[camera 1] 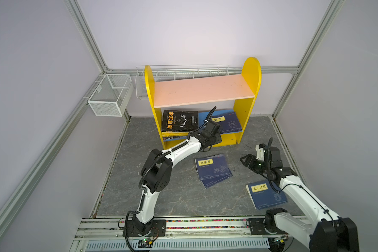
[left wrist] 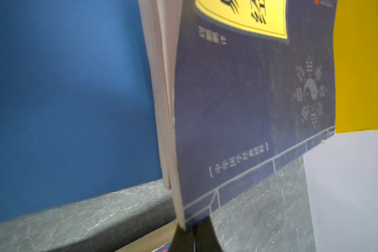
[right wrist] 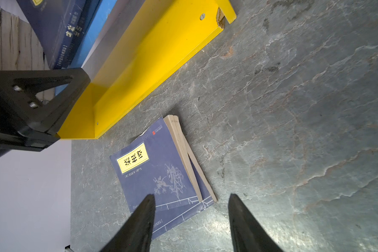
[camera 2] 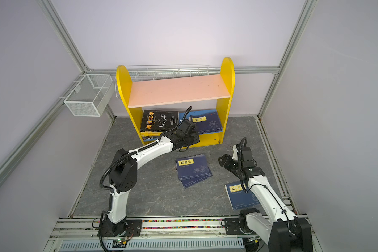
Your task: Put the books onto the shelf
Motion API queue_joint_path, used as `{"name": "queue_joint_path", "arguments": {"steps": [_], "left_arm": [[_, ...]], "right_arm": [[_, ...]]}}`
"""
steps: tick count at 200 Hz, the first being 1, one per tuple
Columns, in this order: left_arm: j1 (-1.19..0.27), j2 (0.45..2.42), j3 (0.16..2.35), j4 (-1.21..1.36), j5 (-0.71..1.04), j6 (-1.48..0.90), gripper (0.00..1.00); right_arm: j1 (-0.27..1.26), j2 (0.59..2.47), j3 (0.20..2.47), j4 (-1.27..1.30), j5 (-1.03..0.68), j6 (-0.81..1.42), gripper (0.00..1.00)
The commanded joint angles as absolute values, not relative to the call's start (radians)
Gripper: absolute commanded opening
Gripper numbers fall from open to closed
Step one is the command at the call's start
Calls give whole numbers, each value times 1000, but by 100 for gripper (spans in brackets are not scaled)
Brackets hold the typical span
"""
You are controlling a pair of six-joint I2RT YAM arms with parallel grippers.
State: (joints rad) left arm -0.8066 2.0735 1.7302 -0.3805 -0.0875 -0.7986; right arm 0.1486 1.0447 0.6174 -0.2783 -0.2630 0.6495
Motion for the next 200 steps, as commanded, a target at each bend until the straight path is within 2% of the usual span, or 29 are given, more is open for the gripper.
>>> {"name": "queue_joint_path", "arguments": {"steps": [1, 112, 157, 200], "left_arm": [[-795, 2078, 1772, -405, -116, -783, 0], [-789, 2100, 1828, -446, -103, -750, 0], [-808, 1993, 1713, -388, -115, -734, 0], [-835, 1812, 1467, -349, -177, -694, 0]], "right_arm": [[155, 1049, 618, -282, -273, 631, 57], [155, 1071, 638, -287, -277, 623, 57], [153, 1074, 649, -297, -268, 619, 57], [160, 1077, 655, -319, -257, 583, 57]]}}
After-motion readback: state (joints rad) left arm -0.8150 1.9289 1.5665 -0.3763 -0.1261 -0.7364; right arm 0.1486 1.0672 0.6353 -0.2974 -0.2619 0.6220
